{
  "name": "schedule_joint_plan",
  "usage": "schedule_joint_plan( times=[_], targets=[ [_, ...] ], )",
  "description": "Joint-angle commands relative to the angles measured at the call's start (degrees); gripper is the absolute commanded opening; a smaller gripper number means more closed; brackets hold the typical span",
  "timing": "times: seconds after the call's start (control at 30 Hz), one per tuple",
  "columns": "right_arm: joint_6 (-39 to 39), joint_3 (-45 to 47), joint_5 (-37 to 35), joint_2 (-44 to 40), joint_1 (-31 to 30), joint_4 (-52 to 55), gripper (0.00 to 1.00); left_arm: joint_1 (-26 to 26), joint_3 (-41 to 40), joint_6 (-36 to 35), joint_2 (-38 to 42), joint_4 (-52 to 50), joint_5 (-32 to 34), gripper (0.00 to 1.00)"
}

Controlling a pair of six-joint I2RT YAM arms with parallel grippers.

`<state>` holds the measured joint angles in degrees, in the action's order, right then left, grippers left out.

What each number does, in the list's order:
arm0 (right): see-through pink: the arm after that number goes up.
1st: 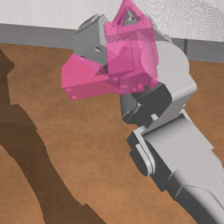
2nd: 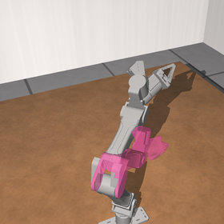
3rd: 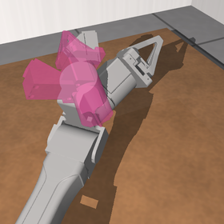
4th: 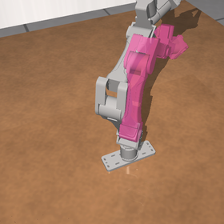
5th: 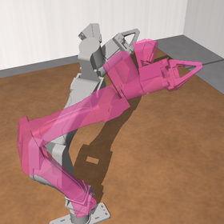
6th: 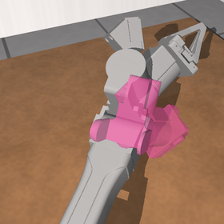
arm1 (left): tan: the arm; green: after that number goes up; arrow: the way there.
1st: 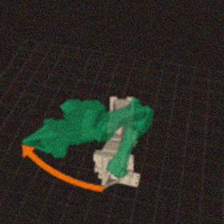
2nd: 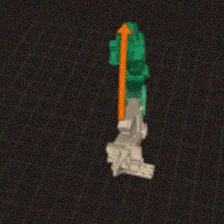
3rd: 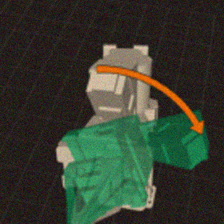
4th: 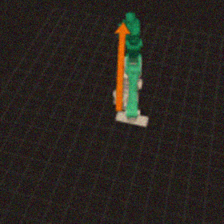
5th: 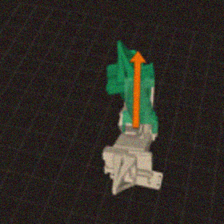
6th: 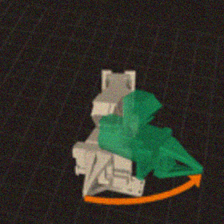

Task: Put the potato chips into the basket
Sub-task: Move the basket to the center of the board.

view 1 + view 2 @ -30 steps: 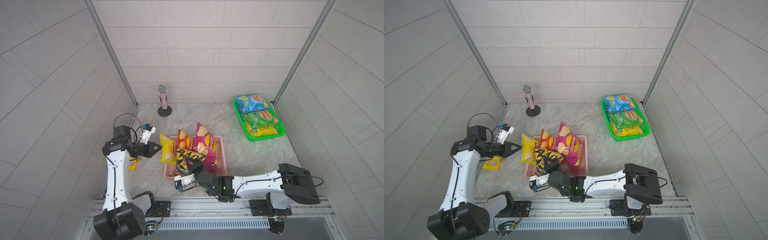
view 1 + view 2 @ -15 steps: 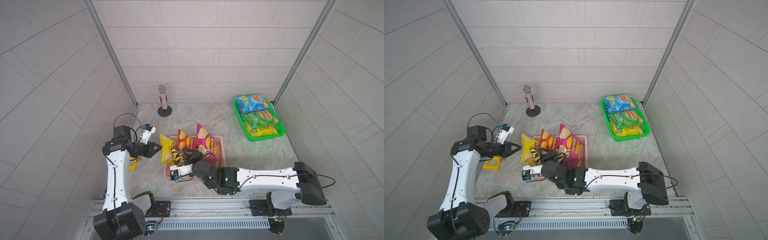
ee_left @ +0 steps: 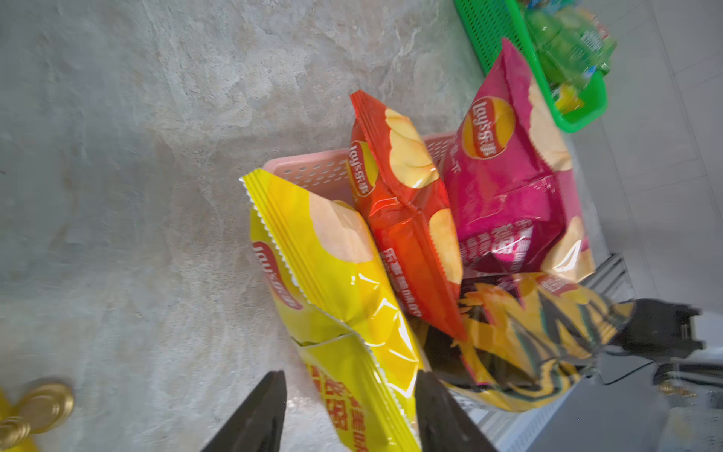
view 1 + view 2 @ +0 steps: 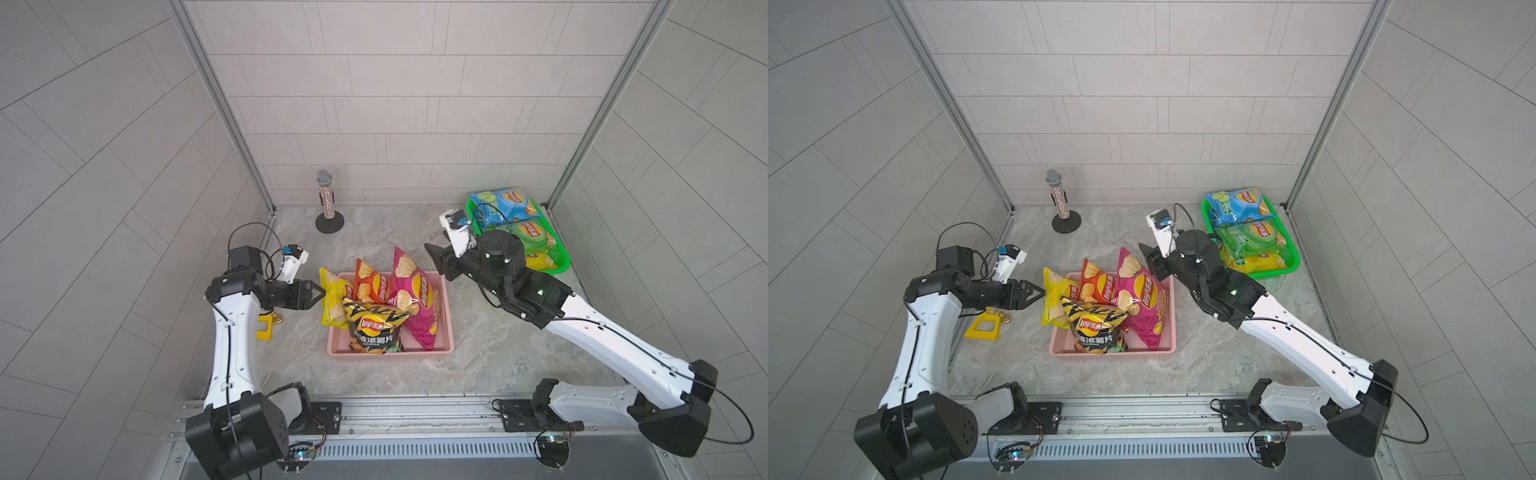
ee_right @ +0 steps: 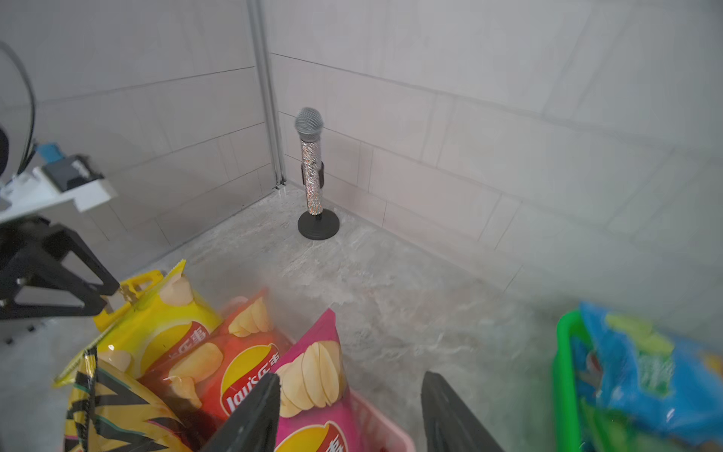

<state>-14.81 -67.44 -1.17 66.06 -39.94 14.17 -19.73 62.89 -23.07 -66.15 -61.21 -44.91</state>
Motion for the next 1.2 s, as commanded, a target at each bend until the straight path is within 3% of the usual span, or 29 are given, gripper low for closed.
schedule_joint_plan(
  times=[0.0, 0.1, 0.4, 0.57, 0.83, 0.93, 1.03, 1.17],
  targets=[
    [-24.84, 7.31, 11.75, -3.05, 4.95, 5.42, 0.61, -0.28, 2.72, 3.71, -0.73, 3.07, 5.86, 0.76],
    [-27.03, 14.83, 12.16, -5.23, 5.55, 5.17, 0.61, -0.64, 0.41, 6.33, 0.56, 6.24, 7.79, 1.00],
    [-29.11, 31.35, 11.49, -12.97, 5.55, 3.69, 0.53, -1.99, -5.63, 10.43, 3.51, 13.02, 14.25, 1.00],
    [-30.20, 35.16, 15.75, -9.00, 5.42, -2.00, 0.49, -1.98, -6.02, 11.02, 2.94, 13.29, 13.82, 1.00],
    [-28.04, 33.32, 17.78, 1.93, 5.09, -6.27, 0.47, -1.99, -6.17, 9.93, 3.25, 12.26, 11.15, 1.00],
    [-28.21, 32.97, 16.38, 4.21, 5.09, -7.67, 0.39, -2.02, -6.31, 9.52, 3.53, 12.17, 10.20, 1.00],
    [-28.76, 32.06, 13.51, 5.27, 5.28, -7.78, 0.16, -2.03, -6.19, 9.44, 3.58, 11.85, 10.01, 1.00],
    [-28.31, 29.95, 10.95, 5.77, 7.05, -7.05, 0.04, -1.98, -6.03, 9.36, 3.94, 11.81, 10.14, 1.00]
  ],
)
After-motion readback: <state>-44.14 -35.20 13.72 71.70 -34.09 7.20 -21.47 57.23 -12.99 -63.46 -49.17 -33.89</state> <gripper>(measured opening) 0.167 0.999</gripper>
